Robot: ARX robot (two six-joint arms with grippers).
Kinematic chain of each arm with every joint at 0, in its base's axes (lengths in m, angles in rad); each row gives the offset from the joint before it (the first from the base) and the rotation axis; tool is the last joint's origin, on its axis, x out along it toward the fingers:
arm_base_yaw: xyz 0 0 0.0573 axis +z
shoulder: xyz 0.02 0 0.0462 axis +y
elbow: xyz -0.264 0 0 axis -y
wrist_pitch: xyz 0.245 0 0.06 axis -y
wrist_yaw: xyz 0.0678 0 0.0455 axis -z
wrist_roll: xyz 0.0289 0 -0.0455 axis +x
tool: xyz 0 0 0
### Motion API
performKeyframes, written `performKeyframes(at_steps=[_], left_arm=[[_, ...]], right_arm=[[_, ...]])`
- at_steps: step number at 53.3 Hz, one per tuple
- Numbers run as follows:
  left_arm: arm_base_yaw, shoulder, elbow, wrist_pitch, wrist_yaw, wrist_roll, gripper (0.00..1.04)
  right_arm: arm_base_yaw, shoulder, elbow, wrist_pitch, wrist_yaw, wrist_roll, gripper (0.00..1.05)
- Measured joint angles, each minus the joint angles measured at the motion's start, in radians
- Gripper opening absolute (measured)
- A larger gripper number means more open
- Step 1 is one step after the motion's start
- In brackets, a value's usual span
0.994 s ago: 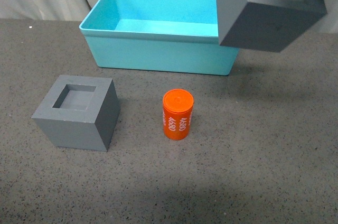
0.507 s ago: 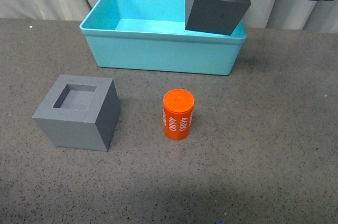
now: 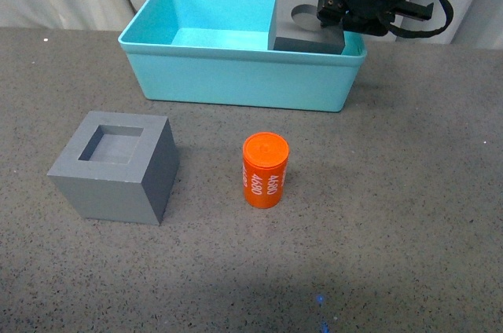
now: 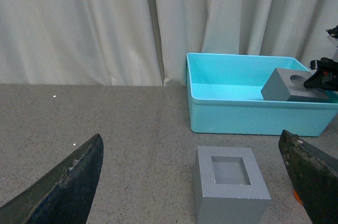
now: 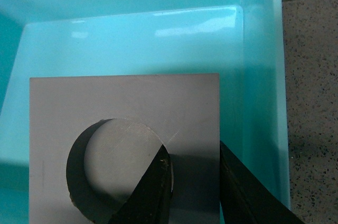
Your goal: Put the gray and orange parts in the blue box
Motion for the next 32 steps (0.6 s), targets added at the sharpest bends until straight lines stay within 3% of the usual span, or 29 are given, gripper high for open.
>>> performKeyframes(at_steps=[15, 23, 32], left_arm=[[0.000, 0.000, 0.000, 0.000, 0.000, 0.000, 0.98], [0.000, 0.000, 0.000, 0.000, 0.000, 0.000, 0.98], [0.000, 0.000, 0.000, 0.000, 0.000, 0.000, 0.98]], right_arm=[[-0.001, 0.041, 0.051, -0.050, 0.008, 0.010, 0.19], [-0.001, 0.023, 0.033, -0.010, -0.010, 0.039, 0.43], [-0.005, -0.110, -0.119, 0.106, -0.013, 0.059, 0.73]])
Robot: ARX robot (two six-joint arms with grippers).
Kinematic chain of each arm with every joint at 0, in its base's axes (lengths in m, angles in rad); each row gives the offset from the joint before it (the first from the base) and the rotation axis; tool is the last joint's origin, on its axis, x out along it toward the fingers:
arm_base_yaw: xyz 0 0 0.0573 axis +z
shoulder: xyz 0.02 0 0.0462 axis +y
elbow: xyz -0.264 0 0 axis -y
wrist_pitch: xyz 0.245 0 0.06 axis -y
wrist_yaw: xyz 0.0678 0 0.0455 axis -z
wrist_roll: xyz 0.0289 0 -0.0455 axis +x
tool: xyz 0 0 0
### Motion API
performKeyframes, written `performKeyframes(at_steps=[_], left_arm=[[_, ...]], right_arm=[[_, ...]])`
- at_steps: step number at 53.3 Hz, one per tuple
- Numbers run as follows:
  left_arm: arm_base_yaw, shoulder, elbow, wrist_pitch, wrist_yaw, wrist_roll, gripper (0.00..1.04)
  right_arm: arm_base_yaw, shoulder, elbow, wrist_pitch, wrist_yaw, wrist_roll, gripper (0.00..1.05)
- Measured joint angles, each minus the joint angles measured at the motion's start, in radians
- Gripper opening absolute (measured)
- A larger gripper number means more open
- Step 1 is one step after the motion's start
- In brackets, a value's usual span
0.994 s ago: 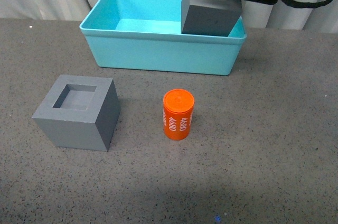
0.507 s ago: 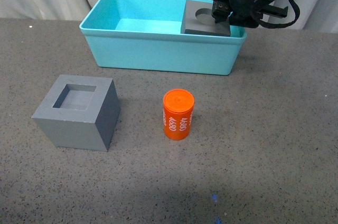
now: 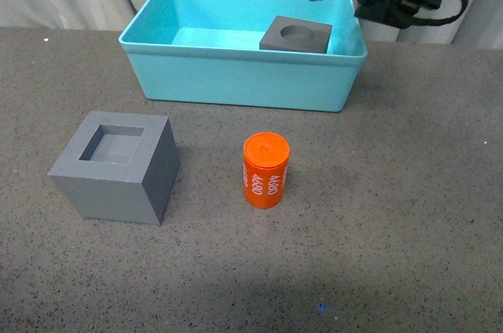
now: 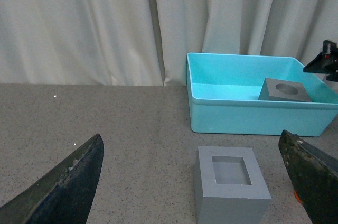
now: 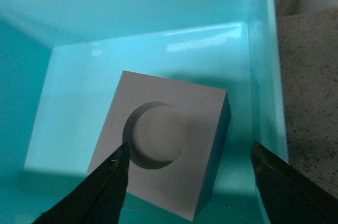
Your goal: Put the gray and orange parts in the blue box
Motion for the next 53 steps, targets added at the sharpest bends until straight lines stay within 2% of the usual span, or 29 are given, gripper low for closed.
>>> performKeyframes(at_steps=[9, 15, 21, 26, 32, 34, 36, 39, 49, 53], left_arm=[[0.000, 0.000, 0.000, 0.000, 0.000, 0.000, 0.98], [0.000, 0.000, 0.000, 0.000, 0.000, 0.000, 0.98], [0.000, 0.000, 0.000, 0.000, 0.000, 0.000, 0.98], [0.000, 0.000, 0.000, 0.000, 0.000, 0.000, 0.98], [0.000, 0.000, 0.000, 0.000, 0.000, 0.000, 0.98], [0.000, 0.000, 0.000, 0.000, 0.000, 0.000, 0.98], [0.000, 0.000, 0.000, 0.000, 0.000, 0.000, 0.98], [0.000, 0.000, 0.000, 0.000, 0.000, 0.000, 0.98], [0.000, 0.000, 0.000, 0.000, 0.000, 0.000, 0.98], [0.000, 0.000, 0.000, 0.000, 0.000, 0.000, 0.98]], right_arm=[[-0.008, -0.193, -0.193, 0.151, 0.053, -0.042, 0.97], [-0.015, -0.330, -0.336, 0.236, 0.121, -0.116, 0.94], [-0.022, -0.528, -0.586, 0.369, 0.206, -0.243, 0.95], [-0.044, -0.661, -0.764, 0.386, 0.224, -0.298, 0.95], [-0.074, -0.764, -0.917, 0.501, 0.244, -0.360, 0.94], [-0.089, -0.789, -0.970, 0.597, 0.225, -0.369, 0.89], [-0.114, -0.834, -1.071, 0.780, 0.198, -0.382, 0.79], [-0.134, -0.885, -1.152, 0.883, 0.186, -0.391, 0.66], [-0.166, -0.980, -1.258, 0.893, 0.150, -0.399, 0.38], [-0.183, -1.045, -1.310, 0.880, 0.130, -0.401, 0.20]])
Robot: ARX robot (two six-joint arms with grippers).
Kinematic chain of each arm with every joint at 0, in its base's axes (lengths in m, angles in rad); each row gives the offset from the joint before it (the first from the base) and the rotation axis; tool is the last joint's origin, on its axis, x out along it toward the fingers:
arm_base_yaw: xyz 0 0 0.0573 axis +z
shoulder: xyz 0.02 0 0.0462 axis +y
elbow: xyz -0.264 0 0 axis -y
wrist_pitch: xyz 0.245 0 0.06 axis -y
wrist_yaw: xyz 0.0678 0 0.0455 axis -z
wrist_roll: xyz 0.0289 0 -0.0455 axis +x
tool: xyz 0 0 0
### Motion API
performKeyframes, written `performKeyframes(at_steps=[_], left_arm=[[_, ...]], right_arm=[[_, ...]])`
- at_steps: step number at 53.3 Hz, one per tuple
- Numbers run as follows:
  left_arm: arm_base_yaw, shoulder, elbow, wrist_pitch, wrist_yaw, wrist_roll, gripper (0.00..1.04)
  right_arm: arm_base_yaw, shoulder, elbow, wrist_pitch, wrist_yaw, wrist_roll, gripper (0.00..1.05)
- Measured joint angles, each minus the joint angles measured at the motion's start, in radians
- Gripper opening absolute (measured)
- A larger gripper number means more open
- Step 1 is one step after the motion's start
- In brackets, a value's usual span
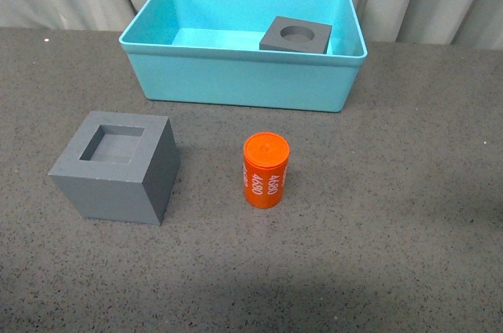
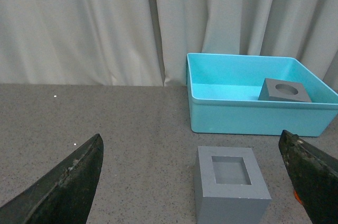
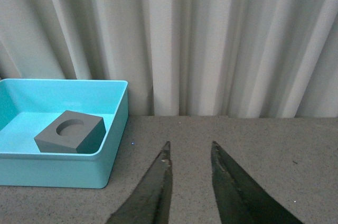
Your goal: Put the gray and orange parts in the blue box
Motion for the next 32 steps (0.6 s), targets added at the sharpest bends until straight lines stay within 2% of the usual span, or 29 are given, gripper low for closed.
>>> performKeyframes(at_steps=[3, 5, 11, 15, 19, 25, 32], left_arm=[[0.000, 0.000, 0.000, 0.000, 0.000, 0.000, 0.98], [0.000, 0.000, 0.000, 0.000, 0.000, 0.000, 0.98], [0.000, 0.000, 0.000, 0.000, 0.000, 0.000, 0.98], [0.000, 0.000, 0.000, 0.000, 0.000, 0.000, 0.98], [0.000, 0.000, 0.000, 0.000, -0.001, 0.000, 0.98], [0.000, 0.000, 0.000, 0.000, 0.000, 0.000, 0.98], [0.000, 0.000, 0.000, 0.000, 0.000, 0.000, 0.98]], right_arm=[[-0.013, -0.051, -0.033, -0.015, -0.008, 0.000, 0.06], [-0.017, -0.069, -0.043, -0.023, -0.013, 0.000, 0.00], [-0.034, -0.130, -0.077, -0.054, -0.032, -0.003, 0.00], [-0.079, -0.179, -0.101, -0.082, -0.095, -0.003, 0.00], [-0.100, -0.229, -0.120, -0.111, -0.096, -0.003, 0.00], [-0.104, -0.246, -0.164, -0.072, -0.097, -0.003, 0.00], [-0.104, -0.364, -0.196, -0.175, -0.098, -0.003, 0.00]])
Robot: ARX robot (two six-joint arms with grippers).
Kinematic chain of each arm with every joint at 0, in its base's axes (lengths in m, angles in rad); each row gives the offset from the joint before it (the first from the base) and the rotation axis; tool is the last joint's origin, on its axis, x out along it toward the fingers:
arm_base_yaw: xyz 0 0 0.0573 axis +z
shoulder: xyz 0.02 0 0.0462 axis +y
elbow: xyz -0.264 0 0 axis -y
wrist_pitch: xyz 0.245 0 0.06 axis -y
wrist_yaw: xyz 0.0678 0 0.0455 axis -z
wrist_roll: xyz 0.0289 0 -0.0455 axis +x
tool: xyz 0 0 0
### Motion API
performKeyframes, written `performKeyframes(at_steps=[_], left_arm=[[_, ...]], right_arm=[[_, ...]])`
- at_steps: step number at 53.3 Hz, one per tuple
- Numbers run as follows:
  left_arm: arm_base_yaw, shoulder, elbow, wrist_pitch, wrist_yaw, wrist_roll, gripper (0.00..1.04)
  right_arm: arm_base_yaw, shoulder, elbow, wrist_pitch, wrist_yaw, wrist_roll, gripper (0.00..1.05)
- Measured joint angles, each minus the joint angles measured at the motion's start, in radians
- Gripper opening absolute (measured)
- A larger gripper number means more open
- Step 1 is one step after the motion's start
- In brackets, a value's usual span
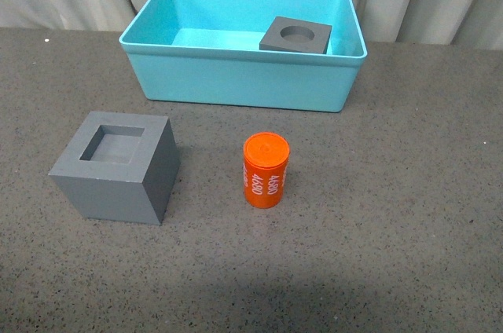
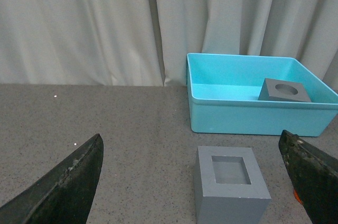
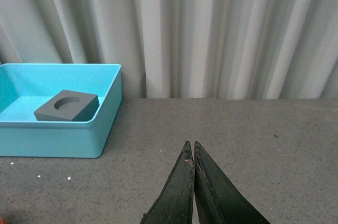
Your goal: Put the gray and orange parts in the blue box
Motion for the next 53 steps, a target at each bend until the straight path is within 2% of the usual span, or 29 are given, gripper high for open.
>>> performKeyframes(at_steps=[21, 53], left_arm=[[0.000, 0.000, 0.000, 0.000, 0.000, 0.000, 0.98], [0.000, 0.000, 0.000, 0.000, 0.000, 0.000, 0.98]], right_arm=[[0.000, -0.315, -0.013, -0.282, -0.003, 0.000, 0.00], [0.000, -0.576, -0.013, -0.536, -0.004, 0.000, 0.00]])
